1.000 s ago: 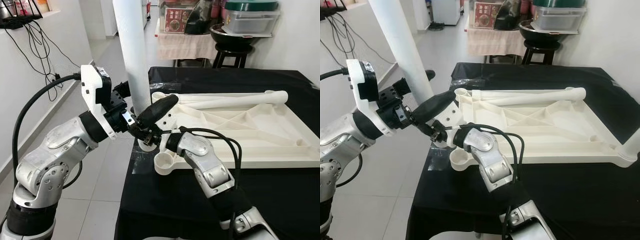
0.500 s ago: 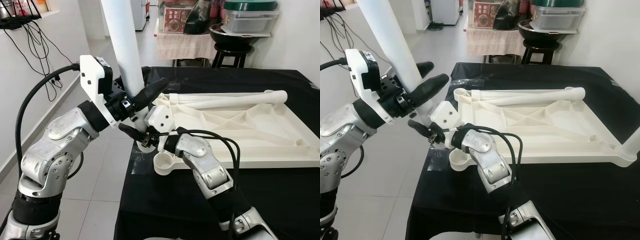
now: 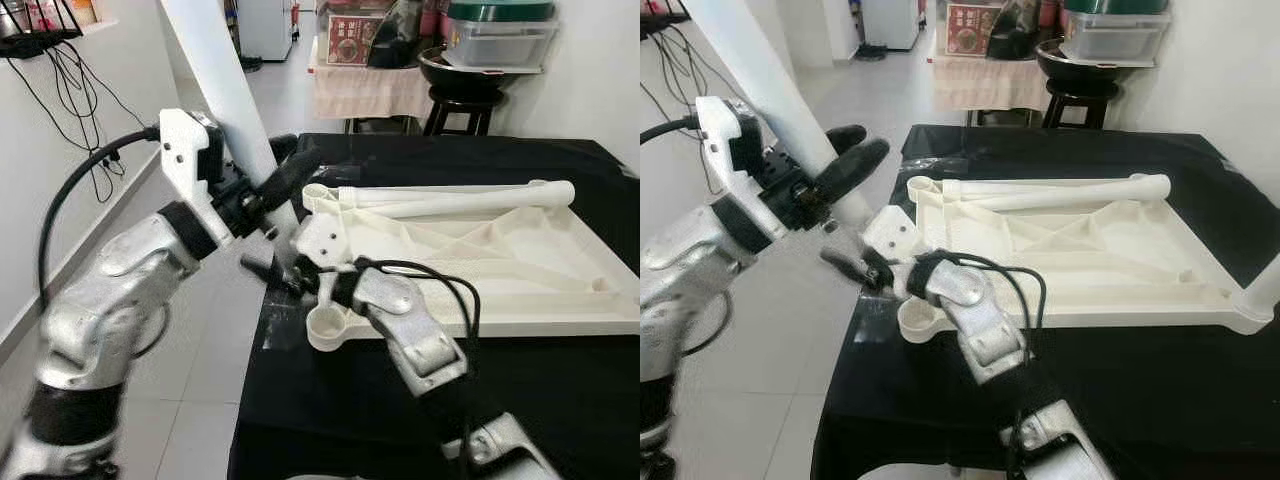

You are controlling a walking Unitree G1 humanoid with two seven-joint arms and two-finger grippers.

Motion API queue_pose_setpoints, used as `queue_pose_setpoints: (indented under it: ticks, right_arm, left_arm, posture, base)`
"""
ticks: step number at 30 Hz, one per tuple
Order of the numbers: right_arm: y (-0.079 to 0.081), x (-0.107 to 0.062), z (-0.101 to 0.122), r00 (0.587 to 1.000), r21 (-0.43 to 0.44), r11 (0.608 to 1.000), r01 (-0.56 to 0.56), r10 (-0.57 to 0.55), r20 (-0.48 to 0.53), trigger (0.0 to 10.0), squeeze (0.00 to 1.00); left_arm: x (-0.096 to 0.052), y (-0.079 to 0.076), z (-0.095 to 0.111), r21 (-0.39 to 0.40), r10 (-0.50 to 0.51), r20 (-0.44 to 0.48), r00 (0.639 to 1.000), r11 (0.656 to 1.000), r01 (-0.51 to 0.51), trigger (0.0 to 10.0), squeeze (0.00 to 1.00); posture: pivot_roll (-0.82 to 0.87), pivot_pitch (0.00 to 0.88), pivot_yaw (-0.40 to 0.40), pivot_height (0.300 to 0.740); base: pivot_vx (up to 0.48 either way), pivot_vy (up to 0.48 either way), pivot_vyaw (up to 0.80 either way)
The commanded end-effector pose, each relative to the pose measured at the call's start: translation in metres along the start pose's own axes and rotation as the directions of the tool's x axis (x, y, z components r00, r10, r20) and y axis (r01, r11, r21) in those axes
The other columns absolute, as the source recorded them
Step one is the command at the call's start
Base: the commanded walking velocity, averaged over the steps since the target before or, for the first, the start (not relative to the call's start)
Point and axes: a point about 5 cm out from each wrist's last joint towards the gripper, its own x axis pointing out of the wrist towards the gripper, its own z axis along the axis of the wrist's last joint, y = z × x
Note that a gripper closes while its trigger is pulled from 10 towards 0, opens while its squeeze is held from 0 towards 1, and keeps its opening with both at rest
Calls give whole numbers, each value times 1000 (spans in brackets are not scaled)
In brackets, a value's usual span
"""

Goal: Building children table

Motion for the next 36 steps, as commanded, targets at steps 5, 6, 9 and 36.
queue_pose_setpoints:
  ticks: [5, 6, 9, 36]
  right_arm:
    - [17, 5, -3, 971, -58, 970, -237, 235, -32, 10000, 0]
    - [17, 5, -3, 971, -58, 970, -237, 235, -32, 10000, 0]
    - [19, 4, -6, 959, -53, 959, -280, 277, -51, 10000, 0]
    - [-20, 2, -22, 993, 41, 998, 54, -50, -106, 0, 0]
  left_arm:
    - [-9, -54, -4, -241, -615, -34, 788, 770, 590, 0, 0]
    - [-9, -54, -4, -241, -615, -34, 788, 770, 590, 0, 0]
    - [-9, -56, -6, -232, -665, -87, 741, 737, 634, 0, 0]
    - [-19, -9, 3, -18, -167, -51, 985, 986, 166, 10000, 1000]
  posture:
    - [25, 0, 6, 740]
    - [25, 0, 6, 740]
    - [25, 0, 3, 740]
    - [32, 0, -7, 740]
  base:
    - [0, 0, 0]
    - [0, 0, 0]
    - [0, 0, 0]
    - [0, 0, 0]
